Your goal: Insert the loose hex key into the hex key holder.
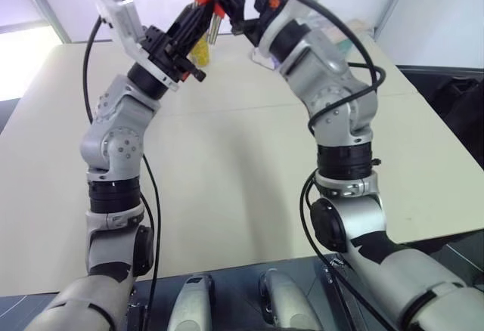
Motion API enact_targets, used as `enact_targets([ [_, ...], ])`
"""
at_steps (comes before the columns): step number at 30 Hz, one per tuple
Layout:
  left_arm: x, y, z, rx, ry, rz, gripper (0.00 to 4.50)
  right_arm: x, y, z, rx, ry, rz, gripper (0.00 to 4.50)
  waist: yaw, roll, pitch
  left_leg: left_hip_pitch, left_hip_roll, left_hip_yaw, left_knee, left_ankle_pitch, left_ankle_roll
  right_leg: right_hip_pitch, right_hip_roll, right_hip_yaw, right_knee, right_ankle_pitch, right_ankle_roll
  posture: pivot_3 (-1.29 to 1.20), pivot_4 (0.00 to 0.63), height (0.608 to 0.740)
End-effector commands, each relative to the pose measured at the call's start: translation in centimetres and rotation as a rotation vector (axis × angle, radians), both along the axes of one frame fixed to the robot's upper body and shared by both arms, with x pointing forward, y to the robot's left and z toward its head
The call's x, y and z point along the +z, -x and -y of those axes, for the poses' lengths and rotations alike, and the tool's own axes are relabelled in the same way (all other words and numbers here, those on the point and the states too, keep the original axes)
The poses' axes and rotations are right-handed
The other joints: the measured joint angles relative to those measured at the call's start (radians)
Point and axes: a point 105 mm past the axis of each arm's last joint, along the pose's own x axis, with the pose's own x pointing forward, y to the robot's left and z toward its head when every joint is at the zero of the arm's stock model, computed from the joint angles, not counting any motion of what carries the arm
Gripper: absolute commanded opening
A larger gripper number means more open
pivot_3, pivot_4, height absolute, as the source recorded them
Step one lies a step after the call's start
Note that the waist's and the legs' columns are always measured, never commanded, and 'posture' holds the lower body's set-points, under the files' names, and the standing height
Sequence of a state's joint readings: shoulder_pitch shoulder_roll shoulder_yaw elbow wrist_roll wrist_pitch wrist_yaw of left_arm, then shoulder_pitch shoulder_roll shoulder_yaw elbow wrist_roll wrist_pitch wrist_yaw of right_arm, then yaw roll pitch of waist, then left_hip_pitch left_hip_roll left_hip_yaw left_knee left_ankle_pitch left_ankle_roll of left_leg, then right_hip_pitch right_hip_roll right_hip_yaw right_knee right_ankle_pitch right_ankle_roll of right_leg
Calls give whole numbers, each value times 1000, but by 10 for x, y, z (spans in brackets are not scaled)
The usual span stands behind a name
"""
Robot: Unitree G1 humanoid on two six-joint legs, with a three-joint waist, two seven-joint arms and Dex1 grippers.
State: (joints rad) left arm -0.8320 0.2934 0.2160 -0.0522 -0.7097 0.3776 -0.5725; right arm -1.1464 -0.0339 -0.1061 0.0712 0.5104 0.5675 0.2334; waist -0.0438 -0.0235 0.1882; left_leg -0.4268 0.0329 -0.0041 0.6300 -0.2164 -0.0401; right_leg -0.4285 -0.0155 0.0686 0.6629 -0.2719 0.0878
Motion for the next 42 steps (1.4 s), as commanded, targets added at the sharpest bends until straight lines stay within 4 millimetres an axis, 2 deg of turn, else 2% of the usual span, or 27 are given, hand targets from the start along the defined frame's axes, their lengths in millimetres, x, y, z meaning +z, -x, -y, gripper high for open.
enact_targets([
  [1, 15, 13, 0, -10, 9, 85, 0, 8, 12, 3, 14, -2, 49, 4477, 0, 0, 0, 0, 0, 0, 0, 0, 0, 0, 0, 0, 0, 0, 0, 0, 150, 740],
  [6, 15, 11, 1, -8, 6, 84, 0, 6, 4, 29, -89, -12, 56, 4477, 1, 0, 0, 0, 0, 0, 0, 0, 0, 0, 0, 0, 0, 0, 0, 0, 150, 740],
  [13, 4, 9, 4, -16, -28, 58, 0, -34, -10, 79, -278, 120, 31, 4477, 2, 0, 0, 0, 0, 0, 0, 0, 0, 0, 0, 0, 0, 0, 0, 0, 150, 740],
  [17, -5, 8, 7, -30, -33, 29, 0, -47, -9, 95, -328, 165, 17, 4477, -3, 0, 0, 0, 0, 1, 0, 0, 0, 0, 1, 1, 0, 0, 0, 0, 150, 740],
  [23, -26, 6, 25, -86, -17, -35, 0, -57, -2, 119, -416, 274, 30, 4477, 4, 0, 0, 0, 0, 1, 1, 0, 0, 0, 1, 1, 0, 0, 0, 0, 150, 740],
  [27, -58, 0, 44, -126, -25, -135, 0, -54, 7, 145, -475, 332, 41, 4477, 9, 0, 0, 0, -1, 1, 1, 0, 0, 0, 0, 1, -1, 0, 0, 0, 150, 740],
  [30, -87, -8, 55, -144, -33, -232, 0, -49, 14, 156, -512, 360, 47, 4477, 8, 0, 0, 0, -1, 1, 1, 0, 0, 0, 1, 1, 0, 0, 0, 0, 150, 740],
  [34, -123, -12, 73, -188, -69, -351, 0, -48, 21, 159, -530, 378, 44, 4477, 1, 0, 0, 0, 0, 0, 1, 0, 1, 0, 1, 1, 0, 0, 0, 0, 150, 740],
  [38, -147, -15, 87, -220, -89, -455, 0, -48, 27, 158, -539, 377, 38, 4477, 3, 0, 0, 0, 0, 0, 1, 0, 1, 0, 2, 1, 0, 0, 0, 0, 150, 740],
  [42, -163, -14, 96, -248, -116, -530, 0, -49, 30, 157, -546, 368, 29, 4477, 4, 0, 0, 0, 0, 0, 1, 0, 1, 0, 1, 1, 0, 0, 0, 0, 150, 740],
])
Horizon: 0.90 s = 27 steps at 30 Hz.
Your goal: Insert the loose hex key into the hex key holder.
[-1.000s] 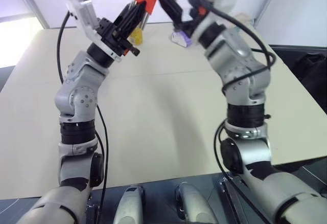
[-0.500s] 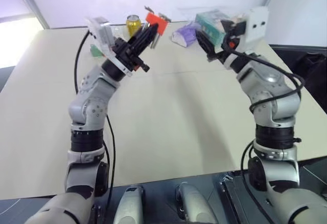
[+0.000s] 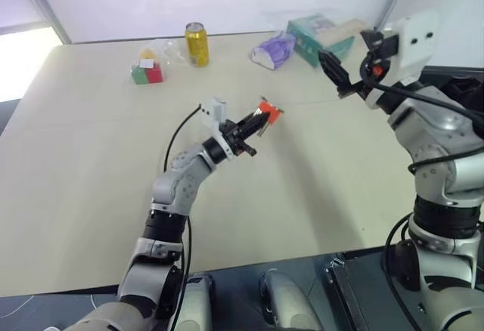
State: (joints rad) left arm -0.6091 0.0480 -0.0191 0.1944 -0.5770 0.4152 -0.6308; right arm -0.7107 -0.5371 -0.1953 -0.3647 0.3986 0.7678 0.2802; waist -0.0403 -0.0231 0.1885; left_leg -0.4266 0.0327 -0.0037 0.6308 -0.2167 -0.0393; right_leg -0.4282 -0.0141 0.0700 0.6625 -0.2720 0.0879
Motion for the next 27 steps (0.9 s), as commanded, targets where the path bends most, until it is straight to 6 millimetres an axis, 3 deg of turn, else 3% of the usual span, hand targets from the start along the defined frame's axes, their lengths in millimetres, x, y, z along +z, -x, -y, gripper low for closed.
enact_targets([
  [1, -7, 2, 8, -27, -29, -30, 0, 13, 11, 3, -13, -18, 57, 4477, 0, 0, 0, 0, 0, 0, 0, 0, 0, 0, 0, 0, 0, 0, 0, 0, 150, 740],
  [8, -42, 9, 16, -61, -134, -154, 0, 10, 14, 3, -31, -38, 57, 4477, 1, 0, 0, 0, 0, 0, 0, 0, 0, 0, 0, 0, 0, 0, 0, 0, 150, 740],
  [17, -73, 11, 4, -18, -240, -203, 0, 9, 14, -1, -20, -40, 58, 4477, 1, 0, 0, 0, 0, 0, 0, 0, 0, 0, 0, 0, 0, 0, 0, 0, 150, 740],
  [20, -78, 9, -5, 19, -257, -214, 1111, 8, 13, -4, -10, -39, 56, 4500, 0, 0, 0, 0, 0, 0, 0, 0, 0, 0, 0, 0, 0, 0, 0, 0, 150, 740],
  [24, -80, 4, -21, 77, -277, -207, 3071, 7, 13, -7, 4, -35, 51, 4500, 0, 0, 0, 0, 0, 0, 0, 0, 0, 0, 0, 0, 1, 0, 0, 0, 150, 740],
  [27, -71, -4, -40, 162, -286, -152, 4482, 5, 13, -8, 13, -26, 46, 4500, -3, 0, 0, 1, 0, 0, 0, 0, 0, 1, 0, 0, 1, 0, 0, 0, 150, 740],
])
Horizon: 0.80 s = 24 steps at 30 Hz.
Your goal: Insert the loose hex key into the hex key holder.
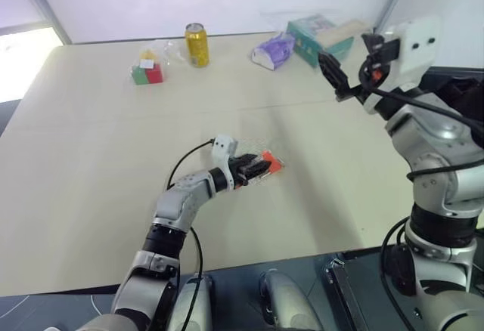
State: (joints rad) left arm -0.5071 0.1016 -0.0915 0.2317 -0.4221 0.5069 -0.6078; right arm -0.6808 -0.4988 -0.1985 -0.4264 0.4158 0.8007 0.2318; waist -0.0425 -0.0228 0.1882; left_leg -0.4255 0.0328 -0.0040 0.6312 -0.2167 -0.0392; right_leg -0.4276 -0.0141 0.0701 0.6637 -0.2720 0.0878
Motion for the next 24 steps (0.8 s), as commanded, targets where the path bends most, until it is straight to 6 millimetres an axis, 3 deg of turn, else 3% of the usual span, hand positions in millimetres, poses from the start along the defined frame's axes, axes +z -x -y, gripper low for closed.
enact_targets([
  [1, 13, -15, -40, 149, -43, 94, 4482, 9, 7, -3, 17, 14, 48, 4500, -2, 0, 0, 0, 0, 0, 0, 0, 0, 0, 0, 0, 1, 0, 0, 0, 150, 740],
  [4, 40, -25, -61, 226, -81, 239, 4482, 3, 6, -1, 25, 36, 24, 4500, -1, 0, 0, 1, 1, 0, 0, 0, 0, 0, 1, 0, 1, 0, 0, 0, 150, 740],
  [11, 91, -14, -71, 117, -186, 478, 4482, -38, 15, 3, 142, 221, -133, 4500, 30, 0, 0, -2, -1, 1, 1, 0, 0, 0, -1, 0, -2, 0, 0, 0, 150, 740],
  [17, 111, 31, -77, -137, -226, 475, 4482, -76, 50, 4, 363, 512, -307, 4500, 25, 0, 0, -1, 0, 1, 0, -1, 1, 0, -1, 0, -2, 0, 0, 0, 150, 740],
  [24, 118, 82, -97, -331, -311, 384, 4482, -80, 71, 18, 475, 702, -399, 4500, 18, 0, 0, 0, 2, 1, 1, -1, 1, 0, 1, 0, -2, -1, 0, 0, 150, 740],
])
